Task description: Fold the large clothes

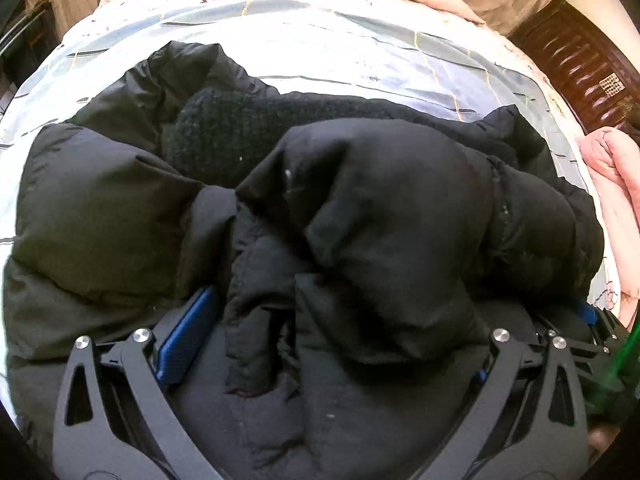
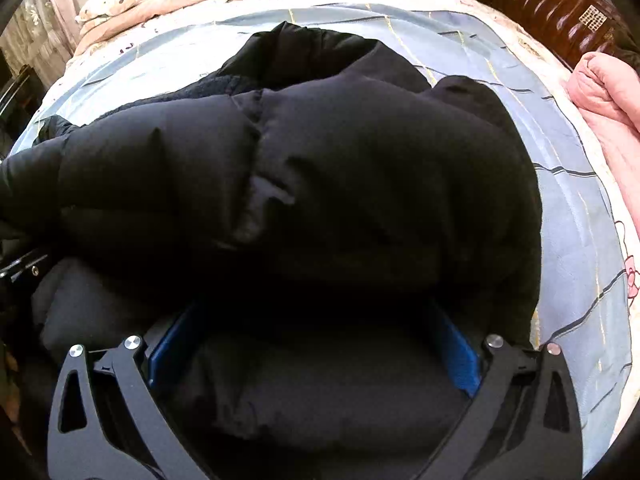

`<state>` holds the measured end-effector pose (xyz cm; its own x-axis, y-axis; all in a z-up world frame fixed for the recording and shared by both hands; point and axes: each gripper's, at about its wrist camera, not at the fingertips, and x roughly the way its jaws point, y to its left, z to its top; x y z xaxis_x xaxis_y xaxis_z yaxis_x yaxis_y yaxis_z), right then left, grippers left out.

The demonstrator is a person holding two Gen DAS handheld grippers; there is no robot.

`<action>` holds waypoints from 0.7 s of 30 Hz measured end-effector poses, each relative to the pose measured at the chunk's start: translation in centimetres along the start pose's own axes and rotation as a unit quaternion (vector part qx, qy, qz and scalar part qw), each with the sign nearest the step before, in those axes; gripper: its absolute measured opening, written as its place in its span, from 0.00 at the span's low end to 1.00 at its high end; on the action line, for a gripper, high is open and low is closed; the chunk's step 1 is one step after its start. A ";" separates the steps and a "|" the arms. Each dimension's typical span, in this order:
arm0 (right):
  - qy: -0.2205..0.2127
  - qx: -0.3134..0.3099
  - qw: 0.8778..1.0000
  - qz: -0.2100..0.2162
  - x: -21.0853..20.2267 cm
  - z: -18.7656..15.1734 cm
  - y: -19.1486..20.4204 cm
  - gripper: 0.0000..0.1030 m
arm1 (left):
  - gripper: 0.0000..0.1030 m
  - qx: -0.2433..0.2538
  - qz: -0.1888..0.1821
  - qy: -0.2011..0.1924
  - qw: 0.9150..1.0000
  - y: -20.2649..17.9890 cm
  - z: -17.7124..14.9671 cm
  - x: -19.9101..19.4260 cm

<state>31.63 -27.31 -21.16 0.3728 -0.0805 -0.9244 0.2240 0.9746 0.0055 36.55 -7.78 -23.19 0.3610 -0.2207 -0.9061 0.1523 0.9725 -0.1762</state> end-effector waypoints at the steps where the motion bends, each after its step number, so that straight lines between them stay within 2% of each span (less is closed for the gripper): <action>1: 0.011 0.007 1.000 0.002 -0.7 0.4 -0.2 0.98 | 0.98 0.013 0.011 -0.001 1.000 -0.5 0.3 -1.1; 2: 0.012 0.014 1.000 0.006 -1.9 0.7 -0.5 0.98 | 0.98 0.054 0.037 -0.033 0.997 -1.9 0.6 -3.4; 4: -0.015 0.018 1.000 0.009 -4.4 1.3 -1.2 0.98 | 0.98 0.102 0.046 -0.075 0.991 -3.8 0.8 -6.8; 7: -0.053 0.023 0.998 0.009 -6.9 2.7 -2.5 0.98 | 0.98 0.073 -0.013 -0.090 0.993 -5.1 2.5 -9.5; 8: -0.059 0.025 0.998 0.006 -7.1 3.3 -2.8 0.98 | 0.98 0.068 -0.020 -0.096 0.993 -5.5 2.9 -9.7; 13: -0.032 0.016 0.999 -0.011 -3.9 4.7 -3.0 0.98 | 0.98 0.104 -0.036 -0.124 0.986 -8.0 4.1 -8.2; 16: -0.027 -0.012 0.999 -0.028 -2.6 4.7 -1.8 0.98 | 0.98 0.108 -0.076 -0.154 0.979 -8.6 4.5 -10.2; 19: -0.023 -0.027 0.999 -0.035 -1.9 4.2 -1.3 0.98 | 0.98 0.104 -0.079 -0.169 0.977 -8.9 4.5 -11.7; 21: -0.021 -0.035 0.998 -0.038 -1.4 3.9 -1.0 0.98 | 0.98 0.130 -0.107 -0.183 0.969 -10.6 4.3 -13.3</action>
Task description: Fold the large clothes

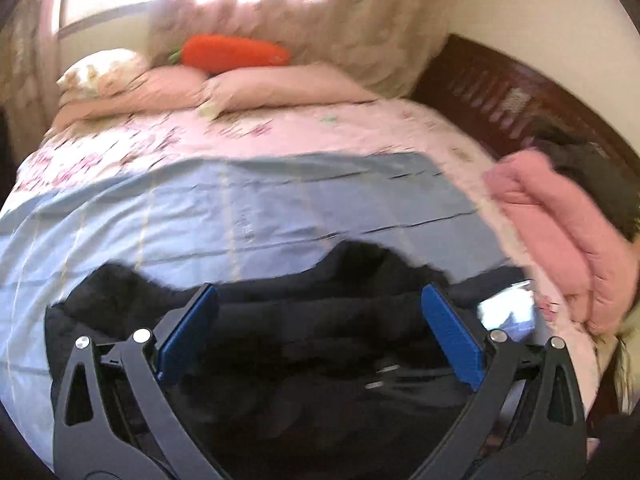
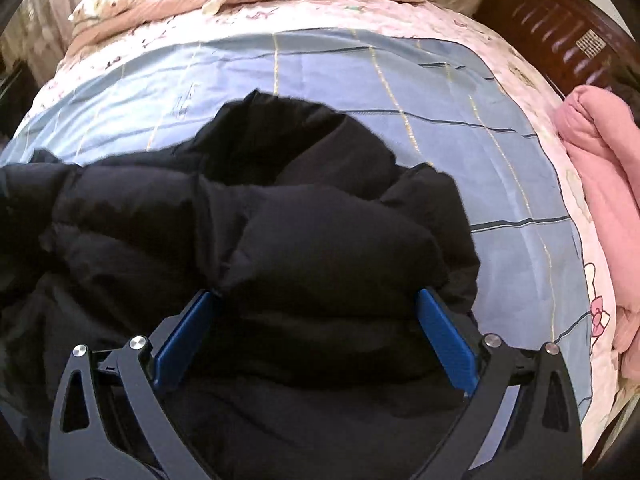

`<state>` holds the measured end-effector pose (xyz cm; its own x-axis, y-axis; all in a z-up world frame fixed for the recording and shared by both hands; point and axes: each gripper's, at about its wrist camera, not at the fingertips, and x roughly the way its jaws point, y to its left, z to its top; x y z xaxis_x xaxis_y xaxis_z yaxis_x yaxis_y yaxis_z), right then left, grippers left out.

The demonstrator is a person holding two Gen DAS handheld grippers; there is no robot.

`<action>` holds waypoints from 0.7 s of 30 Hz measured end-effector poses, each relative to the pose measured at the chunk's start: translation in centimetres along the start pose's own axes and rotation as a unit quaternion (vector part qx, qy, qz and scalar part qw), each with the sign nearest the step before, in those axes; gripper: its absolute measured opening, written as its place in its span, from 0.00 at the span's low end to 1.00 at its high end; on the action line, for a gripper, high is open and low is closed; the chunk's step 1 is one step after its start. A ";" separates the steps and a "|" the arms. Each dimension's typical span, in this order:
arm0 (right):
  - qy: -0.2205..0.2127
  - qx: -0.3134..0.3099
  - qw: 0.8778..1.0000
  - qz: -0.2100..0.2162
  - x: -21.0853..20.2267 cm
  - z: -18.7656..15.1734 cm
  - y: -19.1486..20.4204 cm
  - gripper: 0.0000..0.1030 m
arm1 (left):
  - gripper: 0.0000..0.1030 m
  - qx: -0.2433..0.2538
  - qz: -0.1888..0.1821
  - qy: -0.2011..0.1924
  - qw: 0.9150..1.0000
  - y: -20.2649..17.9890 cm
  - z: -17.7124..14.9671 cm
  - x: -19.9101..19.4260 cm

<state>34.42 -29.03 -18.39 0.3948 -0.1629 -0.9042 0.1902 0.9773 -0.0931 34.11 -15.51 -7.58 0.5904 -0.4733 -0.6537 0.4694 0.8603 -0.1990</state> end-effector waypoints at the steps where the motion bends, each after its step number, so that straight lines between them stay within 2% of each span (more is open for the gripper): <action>1: 0.002 0.000 1.000 0.001 0.3 0.0 0.0 0.98 | 0.98 0.014 -0.008 -0.005 1.000 -0.9 0.3 -0.3; 3: 0.003 0.008 1.000 0.009 0.4 0.0 -0.5 0.98 | 0.98 0.065 -0.029 -0.006 0.997 -4.1 0.6 -0.6; 4: 0.004 0.014 1.000 0.015 0.5 0.0 -0.8 0.98 | 0.98 0.081 -0.027 -0.007 0.996 -5.0 0.5 -0.4; 6: 0.005 0.032 0.999 0.031 0.3 0.0 -1.5 0.98 | 0.98 0.100 0.010 0.001 0.995 -5.8 0.1 1.2; 8: 0.003 0.050 0.998 0.045 0.2 0.0 -2.3 0.98 | 0.98 0.057 0.024 0.042 0.997 -3.8 -0.4 3.9; 10: 0.002 0.055 0.997 0.048 0.2 -0.1 -2.4 0.98 | 0.98 0.006 0.038 0.084 0.996 -0.9 -1.5 6.3; 11: 0.002 0.053 0.997 0.047 0.3 -0.2 -2.3 0.98 | 0.98 -0.006 0.061 0.107 0.992 0.6 -2.5 7.8; 13: -0.002 0.047 0.998 0.050 0.4 -0.3 -2.0 0.99 | 0.98 0.008 0.105 0.139 0.985 2.5 -4.5 9.9; 15: 0.000 0.047 0.998 0.044 0.9 -0.5 -1.7 0.99 | 0.98 0.028 0.122 0.151 0.981 3.0 -6.2 11.0; 16: 0.004 0.045 0.998 0.040 1.4 -0.7 -1.6 0.99 | 0.98 0.022 0.121 0.156 0.980 3.3 -6.8 11.6; 21: 0.001 0.079 0.996 0.040 3.6 -1.5 -2.1 0.99 | 0.98 0.010 0.117 0.143 0.983 4.0 -8.1 13.4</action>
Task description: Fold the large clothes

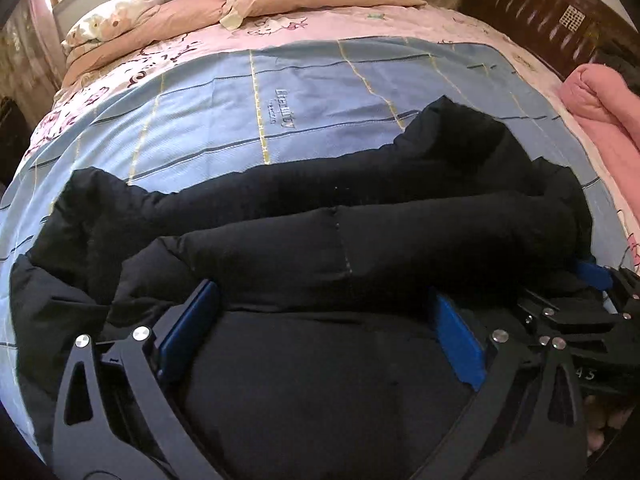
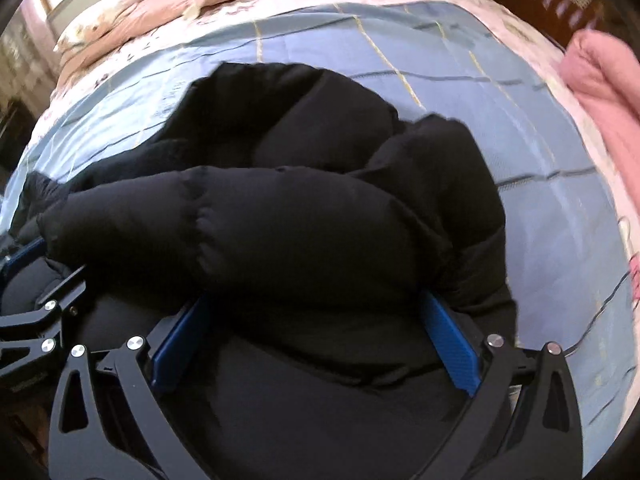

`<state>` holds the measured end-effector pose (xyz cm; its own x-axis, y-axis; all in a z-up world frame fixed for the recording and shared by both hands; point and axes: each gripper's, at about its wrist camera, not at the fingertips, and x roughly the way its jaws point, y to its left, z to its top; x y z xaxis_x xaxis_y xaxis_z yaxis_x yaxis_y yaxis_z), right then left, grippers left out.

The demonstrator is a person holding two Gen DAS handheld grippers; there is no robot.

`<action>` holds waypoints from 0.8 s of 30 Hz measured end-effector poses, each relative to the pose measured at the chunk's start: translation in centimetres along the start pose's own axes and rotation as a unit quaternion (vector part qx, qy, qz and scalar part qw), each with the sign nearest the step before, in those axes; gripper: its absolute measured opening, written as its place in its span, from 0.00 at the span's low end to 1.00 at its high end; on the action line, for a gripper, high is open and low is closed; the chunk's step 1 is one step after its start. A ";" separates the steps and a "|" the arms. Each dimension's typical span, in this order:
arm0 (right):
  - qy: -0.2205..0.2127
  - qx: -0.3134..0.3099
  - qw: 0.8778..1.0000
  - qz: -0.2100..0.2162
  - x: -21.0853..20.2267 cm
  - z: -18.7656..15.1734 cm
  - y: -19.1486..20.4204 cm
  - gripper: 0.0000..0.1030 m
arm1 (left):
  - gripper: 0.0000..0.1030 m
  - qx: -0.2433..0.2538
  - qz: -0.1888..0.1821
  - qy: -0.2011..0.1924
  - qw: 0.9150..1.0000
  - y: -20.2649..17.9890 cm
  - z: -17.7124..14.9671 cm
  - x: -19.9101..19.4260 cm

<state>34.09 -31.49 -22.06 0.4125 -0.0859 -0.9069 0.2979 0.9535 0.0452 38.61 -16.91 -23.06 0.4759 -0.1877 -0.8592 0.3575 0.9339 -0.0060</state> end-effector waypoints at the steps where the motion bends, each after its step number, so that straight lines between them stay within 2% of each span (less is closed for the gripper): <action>1: -0.003 0.004 1.000 0.000 0.3 -0.1 -0.1 0.99 | 0.98 0.000 0.001 0.000 1.000 0.0 0.0 0.4; 5: -0.012 0.005 1.000 -0.003 0.9 -0.3 0.0 0.99 | 0.98 0.002 0.008 -0.004 1.000 0.1 -0.2 1.1; 7: 0.011 -0.002 1.000 -0.017 0.1 0.4 0.3 0.99 | 0.98 0.003 0.005 0.000 1.000 0.2 0.0 0.8; 9: 0.015 0.002 1.000 -0.025 -1.5 0.8 0.5 0.98 | 0.98 0.003 0.004 0.009 1.000 0.3 0.8 -0.4; 11: -0.008 0.015 0.999 -0.030 -3.5 0.9 0.3 0.98 | 0.98 -0.019 0.000 -0.008 1.000 0.9 1.6 -2.9; 13: -0.039 0.039 0.998 -0.036 -5.4 0.9 -0.7 0.98 | 0.98 -0.062 0.000 -0.031 0.998 2.3 2.1 -5.2; 15: -0.042 0.070 0.995 -0.048 -5.2 0.6 -2.3 0.98 | 0.98 -0.088 -0.003 -0.043 0.995 3.6 1.8 -6.2; 16: -0.021 0.079 0.995 -0.053 -4.0 0.1 -3.0 0.98 | 0.98 -0.091 0.003 -0.036 0.995 4.0 1.1 -5.8; 18: 0.014 0.070 0.997 -0.041 -0.6 -1.8 -3.6 0.99 | 0.98 -0.070 0.017 0.017 0.997 4.0 -0.8 -2.6; 20: -0.032 0.066 0.997 -0.033 -0.1 -3.5 -3.8 0.99 | 0.98 -0.049 0.026 -0.018 0.998 3.3 -2.9 -1.6; 23: -0.042 0.080 0.995 -0.045 -2.1 -3.3 -3.7 0.99 | 0.98 -0.049 0.030 -0.021 0.998 3.3 -2.3 -3.0; 24: -0.059 0.096 0.993 -0.030 -3.4 -3.6 -3.8 0.99 | 0.98 -0.047 0.038 -0.034 0.998 3.4 -2.3 -4.1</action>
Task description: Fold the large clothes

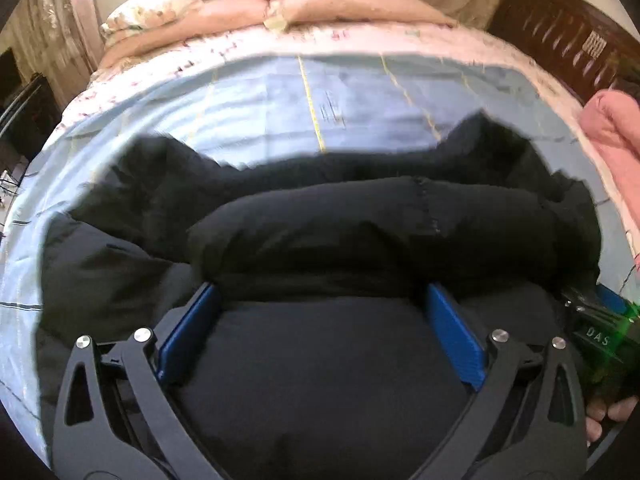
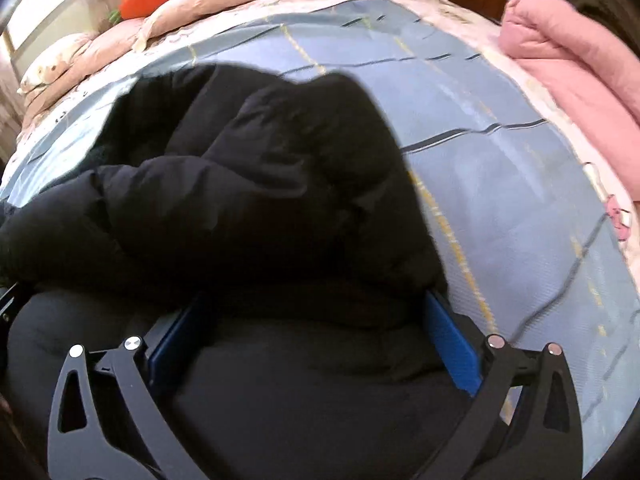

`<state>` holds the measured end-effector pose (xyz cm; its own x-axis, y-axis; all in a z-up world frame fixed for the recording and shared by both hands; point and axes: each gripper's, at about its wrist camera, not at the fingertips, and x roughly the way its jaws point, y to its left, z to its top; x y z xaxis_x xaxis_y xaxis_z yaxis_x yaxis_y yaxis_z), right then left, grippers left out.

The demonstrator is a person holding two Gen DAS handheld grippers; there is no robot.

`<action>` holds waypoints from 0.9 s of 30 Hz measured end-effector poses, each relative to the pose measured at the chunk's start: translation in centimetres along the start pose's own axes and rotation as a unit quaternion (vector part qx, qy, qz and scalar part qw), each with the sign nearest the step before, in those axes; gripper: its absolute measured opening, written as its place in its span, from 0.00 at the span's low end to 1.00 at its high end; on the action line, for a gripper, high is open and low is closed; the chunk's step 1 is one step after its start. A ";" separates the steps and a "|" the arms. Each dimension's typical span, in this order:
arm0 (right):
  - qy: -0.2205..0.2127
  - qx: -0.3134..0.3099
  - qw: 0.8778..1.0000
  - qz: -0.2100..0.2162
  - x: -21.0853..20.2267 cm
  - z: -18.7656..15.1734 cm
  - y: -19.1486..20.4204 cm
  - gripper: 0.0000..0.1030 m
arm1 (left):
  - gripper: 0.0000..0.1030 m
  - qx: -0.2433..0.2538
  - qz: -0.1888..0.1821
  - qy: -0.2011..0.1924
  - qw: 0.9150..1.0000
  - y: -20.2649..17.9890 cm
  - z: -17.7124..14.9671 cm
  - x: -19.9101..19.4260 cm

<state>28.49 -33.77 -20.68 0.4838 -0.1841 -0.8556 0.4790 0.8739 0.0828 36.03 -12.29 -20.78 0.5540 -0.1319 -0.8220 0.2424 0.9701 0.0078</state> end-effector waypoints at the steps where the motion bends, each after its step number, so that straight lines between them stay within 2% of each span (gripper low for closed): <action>1: -0.015 0.016 0.999 0.023 -1.1 -0.4 -0.3 0.99 | 0.98 0.006 0.013 -0.022 1.000 0.0 -0.2 -1.3; 2: -0.017 0.027 0.998 0.045 -2.0 -1.1 -0.5 0.99 | 0.98 0.015 0.025 -0.051 0.998 -0.1 -1.0 -2.9; 3: 0.000 0.022 0.999 0.044 -1.8 -1.7 -0.2 0.99 | 0.98 0.019 0.025 -0.053 0.998 -0.1 -2.0 -3.3; 4: 0.030 -0.002 0.999 0.028 -0.8 -2.8 0.5 0.99 | 0.98 0.016 0.014 -0.015 1.000 0.0 -3.6 -2.1; 5: 0.030 -0.025 0.999 0.014 -0.7 -3.7 1.1 0.99 | 0.98 0.005 0.002 -0.002 1.000 0.3 -4.6 -1.5; 7: 0.004 -0.058 0.998 -0.006 -2.1 -4.5 2.0 0.99 | 0.98 -0.026 -0.016 -0.007 1.000 1.5 -5.5 -2.5; 9: 0.014 -0.042 0.999 0.004 -3.3 -4.3 1.6 0.99 | 0.98 -0.064 -0.032 -0.001 0.997 2.8 -5.1 -4.4; 10: 0.026 -0.026 0.999 0.013 -3.9 -4.3 1.2 0.99 | 0.98 -0.090 -0.027 -0.008 0.996 3.7 -5.0 -6.4; 14: 0.057 0.024 0.997 0.054 -6.6 -5.4 -0.1 0.99 | 0.98 -0.116 -0.011 -0.014 0.993 5.1 -5.5 -11.9; 17: 0.074 0.021 0.995 0.065 -9.1 -7.5 0.1 0.99 | 0.98 -0.106 0.010 0.005 0.994 4.6 -5.9 -14.6; 20: 0.076 -0.032 0.996 0.046 -10.9 -9.7 1.0 0.99 | 0.98 -0.078 0.010 0.011 0.997 3.8 -5.9 -15.2; 22: 0.071 -0.047 0.996 0.029 -11.4 -10.6 1.5 0.99 | 0.98 -0.054 -0.001 0.007 0.998 3.3 -5.8 -14.8; 25: 0.067 -0.033 0.997 0.011 -12.2 -12.1 1.4 0.99 | 0.98 -0.037 -0.022 0.011 0.999 3.4 -5.3 -14.2; 27: 0.057 -0.010 0.998 -0.015 -13.1 -13.2 1.0 0.99 | 0.98 -0.037 -0.064 0.022 0.997 4.3 -5.1 -14.0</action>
<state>13.01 -24.52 -16.14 0.3815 -0.1589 -0.9106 0.4771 0.8776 0.0468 25.25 -5.24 -12.16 0.4874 -0.2479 -0.8373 0.2485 0.9586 -0.1392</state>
